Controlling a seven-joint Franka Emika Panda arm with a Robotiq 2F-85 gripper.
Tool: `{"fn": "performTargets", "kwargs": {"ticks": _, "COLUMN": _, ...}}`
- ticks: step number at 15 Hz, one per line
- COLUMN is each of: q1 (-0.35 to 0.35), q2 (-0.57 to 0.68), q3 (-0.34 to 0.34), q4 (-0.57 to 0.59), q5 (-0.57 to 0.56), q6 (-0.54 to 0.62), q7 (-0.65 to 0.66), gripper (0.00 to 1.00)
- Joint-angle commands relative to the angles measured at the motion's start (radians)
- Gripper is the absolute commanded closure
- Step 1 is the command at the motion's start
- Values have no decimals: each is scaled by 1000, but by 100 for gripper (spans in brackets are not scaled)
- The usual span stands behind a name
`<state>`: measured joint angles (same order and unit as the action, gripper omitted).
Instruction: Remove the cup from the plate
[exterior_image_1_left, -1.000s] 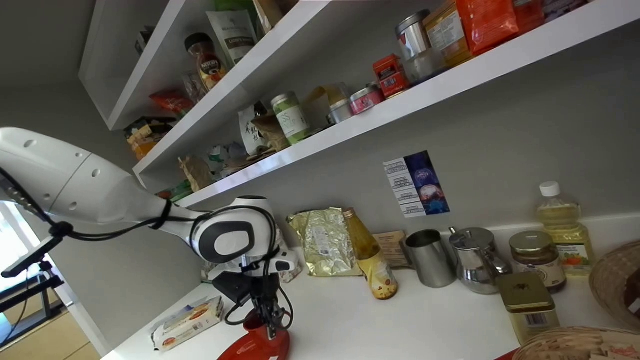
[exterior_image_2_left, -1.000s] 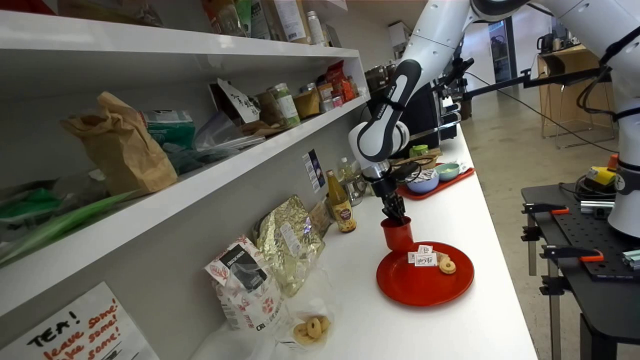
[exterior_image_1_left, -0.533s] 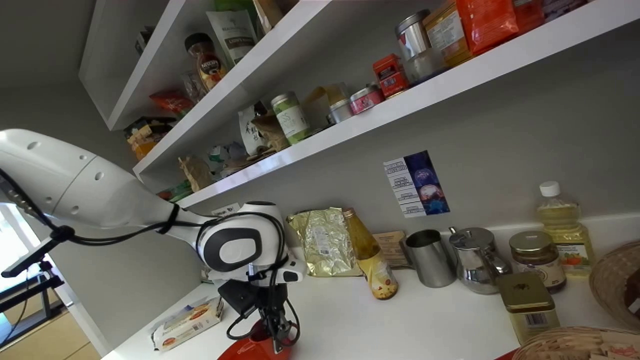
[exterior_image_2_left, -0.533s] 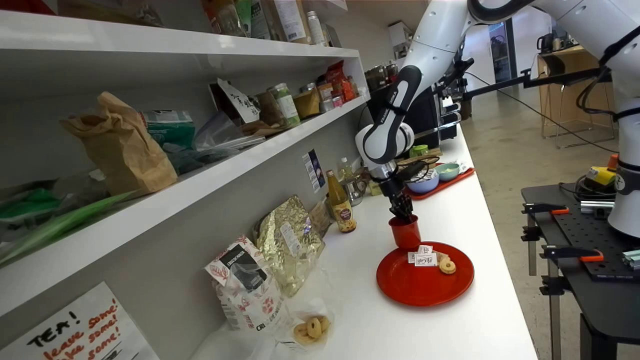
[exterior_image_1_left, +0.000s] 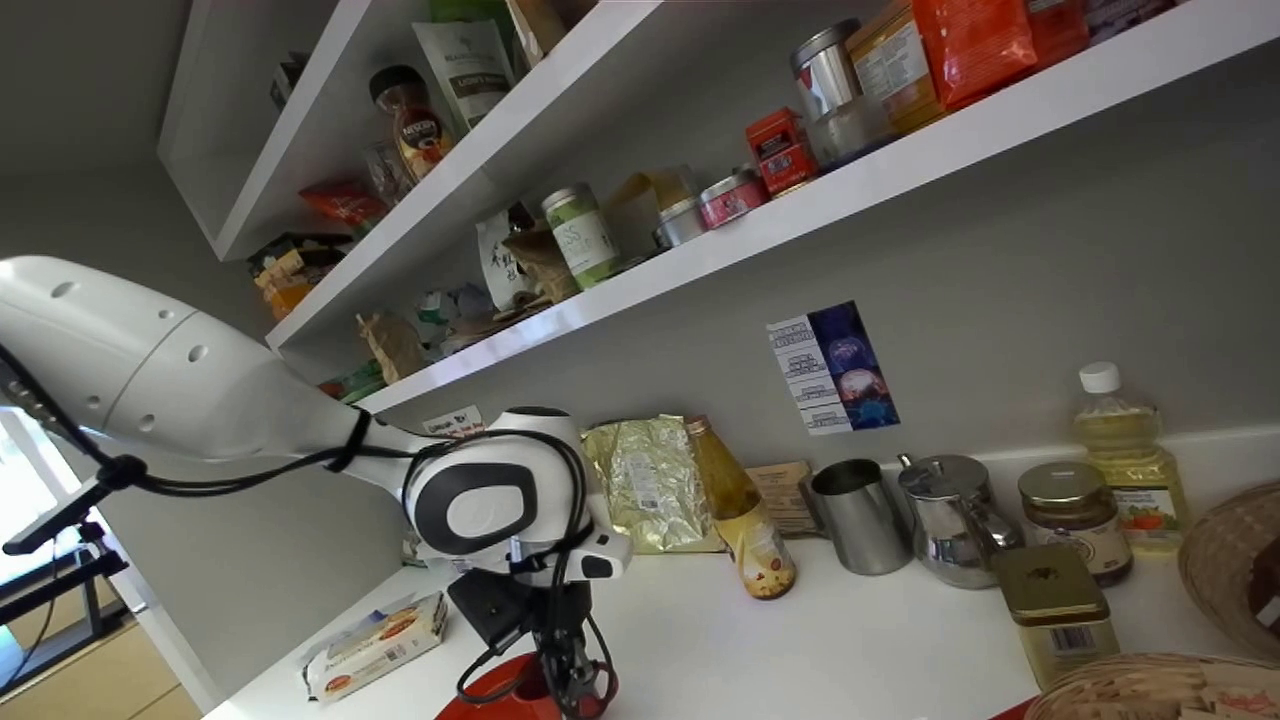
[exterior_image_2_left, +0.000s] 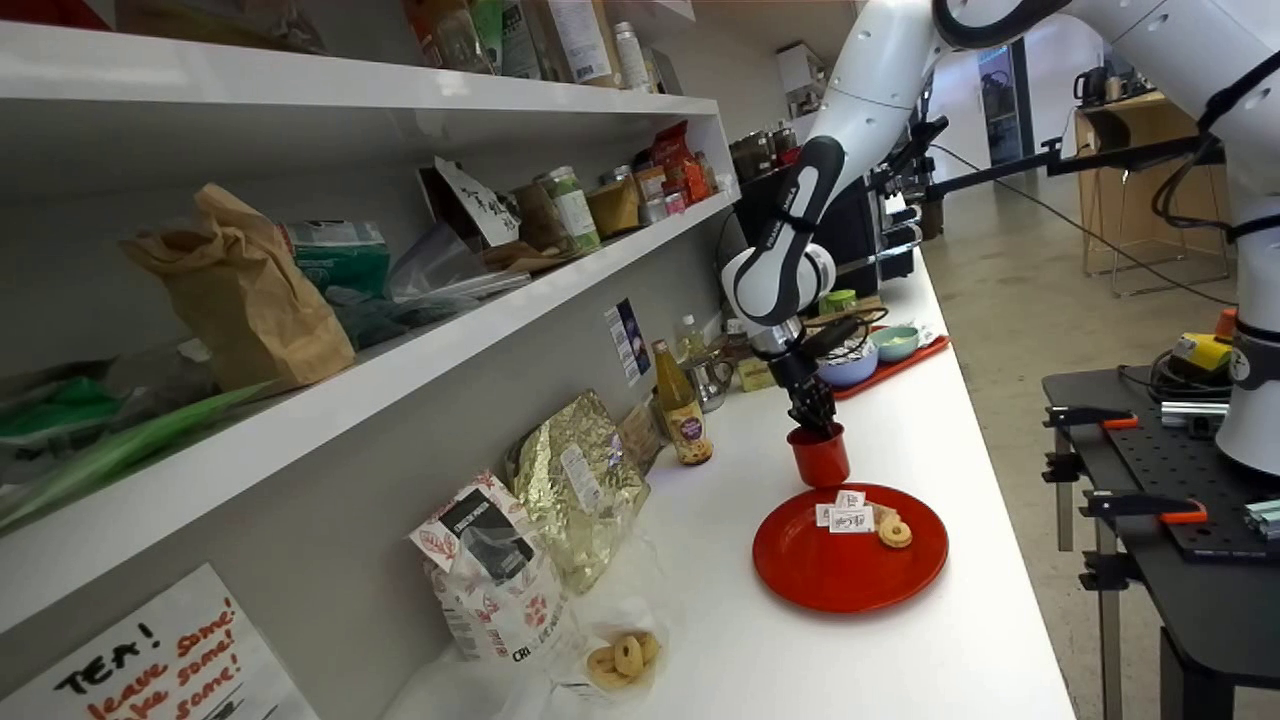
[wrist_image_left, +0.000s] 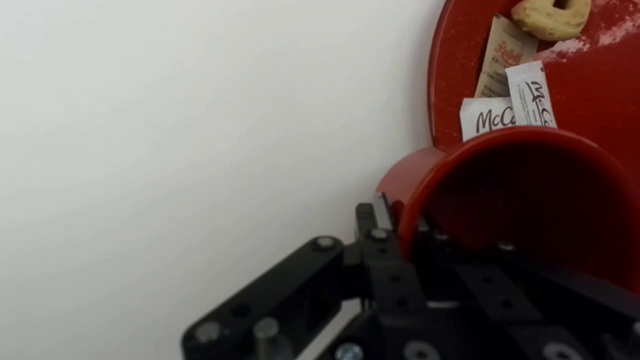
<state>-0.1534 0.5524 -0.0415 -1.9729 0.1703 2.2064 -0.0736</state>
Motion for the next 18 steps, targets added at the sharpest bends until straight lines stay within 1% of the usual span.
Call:
{"fn": "performTargets", "kwargs": {"ticks": 1, "q1": -2, "q2": -11, "q3": -12, "q4": 9, "q5": -8, "q6": -31, "q7": 12, "gripper": 98}}
{"fn": "performTargets", "kwargs": {"ticks": 5, "q1": 3, "q2": -19, "q3": -39, "q4": -14, "q5": -28, "q6": -26, "q7": 43, "gripper": 98}}
{"fn": "performTargets", "kwargs": {"ticks": 9, "q1": 25, "q2": -20, "q3": -65, "q4": -43, "q5": -55, "q6": -3, "q7": 119, "gripper": 98}}
{"fn": "performTargets", "kwargs": {"ticks": 13, "q1": 62, "q2": -19, "q3": -86, "q4": -76, "q5": -94, "q6": 43, "q7": 247, "gripper": 98}}
{"fn": "performTargets", "kwargs": {"ticks": 16, "q1": 108, "q2": -19, "q3": -112, "q4": -99, "q5": -131, "q6": 92, "q7": 385, "gripper": 98}}
{"fn": "performTargets", "kwargs": {"ticks": 17, "q1": 118, "q2": -18, "q3": -117, "q4": -100, "q5": -140, "q6": 93, "q7": 415, "gripper": 95}}
{"fn": "performTargets", "kwargs": {"ticks": 18, "q1": 82, "q2": -3, "q3": -93, "q4": -74, "q5": -114, "q6": 67, "q7": 340, "gripper": 68}}
